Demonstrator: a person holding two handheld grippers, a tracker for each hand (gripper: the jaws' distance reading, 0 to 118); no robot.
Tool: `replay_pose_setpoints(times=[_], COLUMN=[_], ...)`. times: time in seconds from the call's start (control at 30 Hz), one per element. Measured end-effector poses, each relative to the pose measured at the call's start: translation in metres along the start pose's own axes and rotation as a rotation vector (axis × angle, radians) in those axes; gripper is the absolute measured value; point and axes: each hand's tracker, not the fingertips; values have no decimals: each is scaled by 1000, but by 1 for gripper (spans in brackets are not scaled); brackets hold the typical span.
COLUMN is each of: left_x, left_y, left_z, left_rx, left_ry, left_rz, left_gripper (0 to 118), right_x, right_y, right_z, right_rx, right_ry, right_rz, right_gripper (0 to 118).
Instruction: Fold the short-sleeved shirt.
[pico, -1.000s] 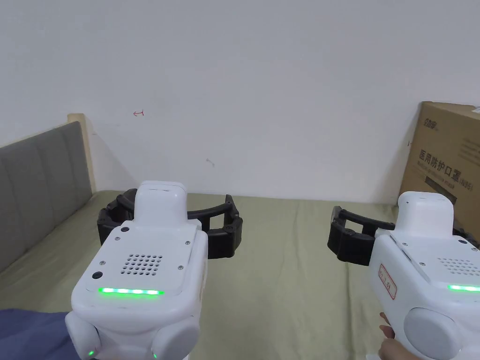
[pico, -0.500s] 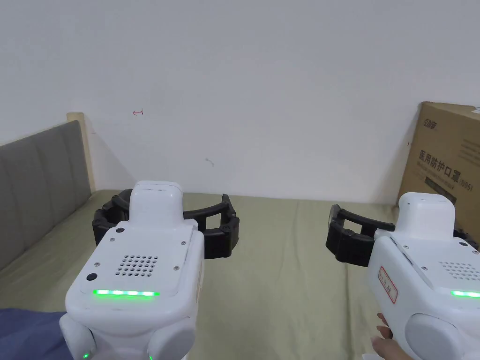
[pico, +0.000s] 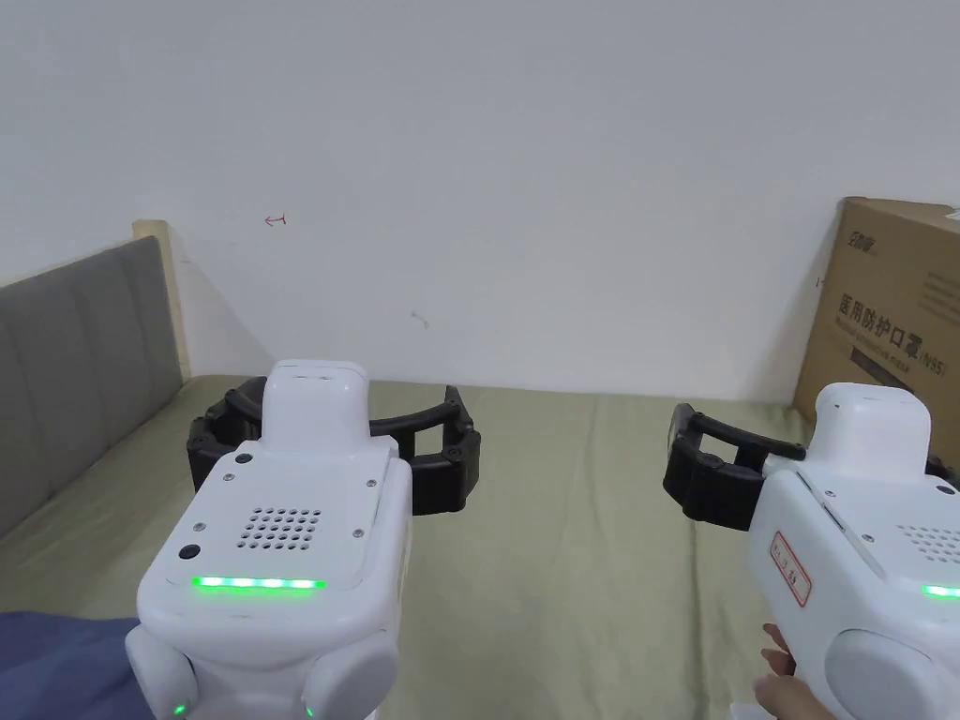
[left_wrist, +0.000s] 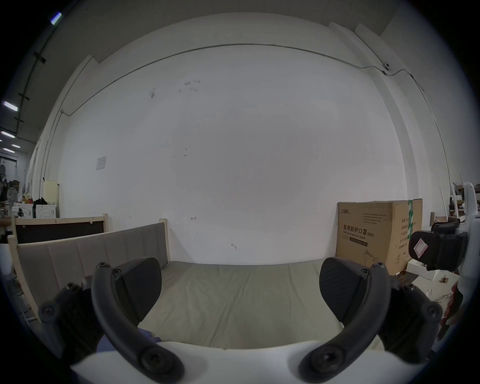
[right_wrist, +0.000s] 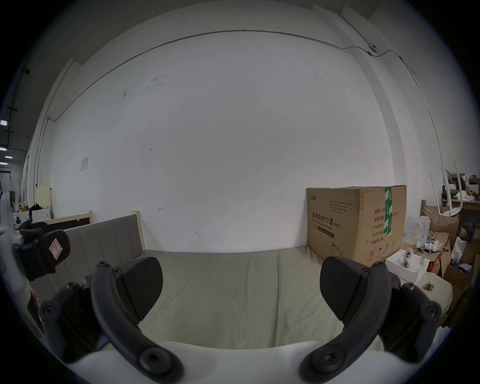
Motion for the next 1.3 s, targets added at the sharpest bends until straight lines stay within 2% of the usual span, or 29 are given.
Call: replay_pose_setpoints(times=[1.3], left_x=[2], left_y=[-4], left_z=[0], left_rx=[-17], left_ry=[-22], left_rz=[-4], left_gripper=[118], right_x=[-7], right_y=[-1], right_z=[-2], right_rx=[-20], right_ry=[1], right_rz=[29], right_gripper=[118])
